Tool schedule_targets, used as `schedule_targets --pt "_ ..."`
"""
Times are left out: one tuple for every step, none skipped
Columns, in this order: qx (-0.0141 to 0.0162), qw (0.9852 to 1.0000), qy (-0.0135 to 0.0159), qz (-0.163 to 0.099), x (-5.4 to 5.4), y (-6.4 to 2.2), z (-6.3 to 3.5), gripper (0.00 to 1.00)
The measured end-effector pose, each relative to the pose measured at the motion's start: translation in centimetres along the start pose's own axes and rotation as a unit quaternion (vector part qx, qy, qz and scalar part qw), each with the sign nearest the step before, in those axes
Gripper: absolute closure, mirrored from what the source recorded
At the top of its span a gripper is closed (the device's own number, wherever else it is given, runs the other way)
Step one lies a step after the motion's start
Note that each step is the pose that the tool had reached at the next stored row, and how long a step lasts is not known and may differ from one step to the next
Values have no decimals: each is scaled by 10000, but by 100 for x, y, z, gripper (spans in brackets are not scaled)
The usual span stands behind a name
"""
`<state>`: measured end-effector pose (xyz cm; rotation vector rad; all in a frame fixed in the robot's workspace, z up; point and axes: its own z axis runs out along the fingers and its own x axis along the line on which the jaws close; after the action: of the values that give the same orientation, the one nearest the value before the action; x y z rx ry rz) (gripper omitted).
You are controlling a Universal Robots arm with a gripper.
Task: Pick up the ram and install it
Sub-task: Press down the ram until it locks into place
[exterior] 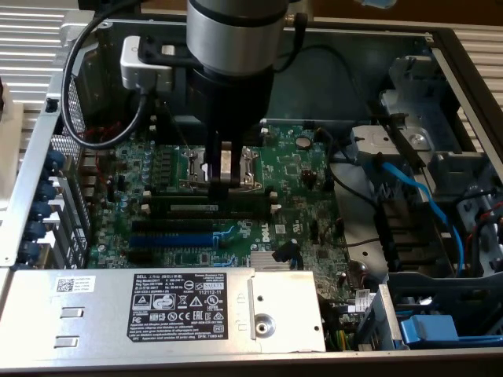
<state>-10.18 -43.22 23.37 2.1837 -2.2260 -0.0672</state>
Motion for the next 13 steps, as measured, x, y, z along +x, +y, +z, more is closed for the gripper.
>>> schedule_targets --pt "0 10000 1 -1 -1 -2 3 90" --pt "0 10000 2 -2 -1 -3 6 90" --pt "-1 10000 2 -3 -1 -4 7 90" --pt "-1 10000 3 -5 -1 -4 9 90" --pt "-1 10000 2 -6 -1 -5 11 90" --pt "-1 10000 2 -7 -2 -5 13 90" --pt "-1 10000 3 -9 -2 -5 14 90" --pt "-1 10000 3 -10 -3 -5 16 90" --pt "0 10000 2 -11 -5 -6 18 90" --pt "0 10000 2 -12 -7 -5 19 90" --pt "0 10000 2 -13 -10 -5 20 90" --pt "-1 10000 3 -14 -10 -5 21 90" --pt "-1 10000 4 -15 -10 -5 22 90"
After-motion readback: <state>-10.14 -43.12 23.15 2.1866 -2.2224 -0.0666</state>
